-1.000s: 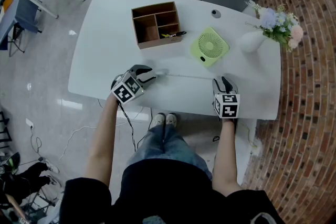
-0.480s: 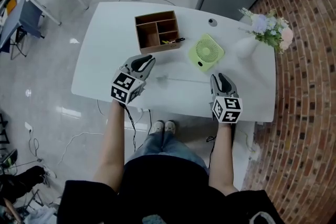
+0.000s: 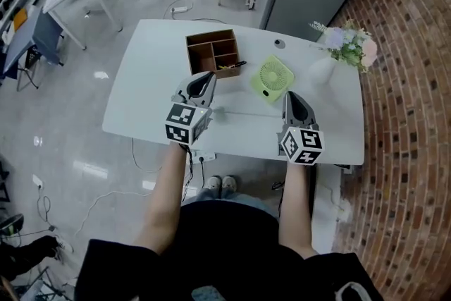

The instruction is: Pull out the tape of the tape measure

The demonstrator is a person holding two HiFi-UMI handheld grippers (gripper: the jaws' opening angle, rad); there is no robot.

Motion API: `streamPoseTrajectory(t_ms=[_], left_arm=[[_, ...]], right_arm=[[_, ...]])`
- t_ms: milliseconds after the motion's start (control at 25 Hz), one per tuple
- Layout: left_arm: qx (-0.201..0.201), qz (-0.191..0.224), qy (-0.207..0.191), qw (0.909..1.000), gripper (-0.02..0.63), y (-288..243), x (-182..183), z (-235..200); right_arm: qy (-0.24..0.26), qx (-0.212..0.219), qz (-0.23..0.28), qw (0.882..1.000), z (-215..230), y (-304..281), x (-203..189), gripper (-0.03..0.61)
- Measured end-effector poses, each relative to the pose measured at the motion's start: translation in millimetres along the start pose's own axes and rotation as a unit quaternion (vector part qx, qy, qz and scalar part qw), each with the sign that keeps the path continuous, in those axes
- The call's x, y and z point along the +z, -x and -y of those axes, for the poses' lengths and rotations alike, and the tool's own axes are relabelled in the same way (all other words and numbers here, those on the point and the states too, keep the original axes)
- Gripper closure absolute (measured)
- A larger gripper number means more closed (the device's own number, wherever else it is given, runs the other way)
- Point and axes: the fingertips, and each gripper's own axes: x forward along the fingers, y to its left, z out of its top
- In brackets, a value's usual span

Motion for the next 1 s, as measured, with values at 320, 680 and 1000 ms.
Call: streamPoseTrajectory(t_ms=[320,680,1000], left_arm=[[-0.021,-0.006,-0.011,0.9997,0.592,8,-6,26],[-0.036,-0.005,-0.012,0.9993,0.592,13,-5,39],[-0.041,-0.002,-0.016,0.999,0.592,20,-5,43]], right_arm=[[-0.03,-0.01,0.022,0.999,-2,19,2,0.575],[-0.029,-0.002,0.016,0.999,-11,28,-1,0.577],[-0.028,0.004,0.014,0.999,-16,33,-3,0.577]])
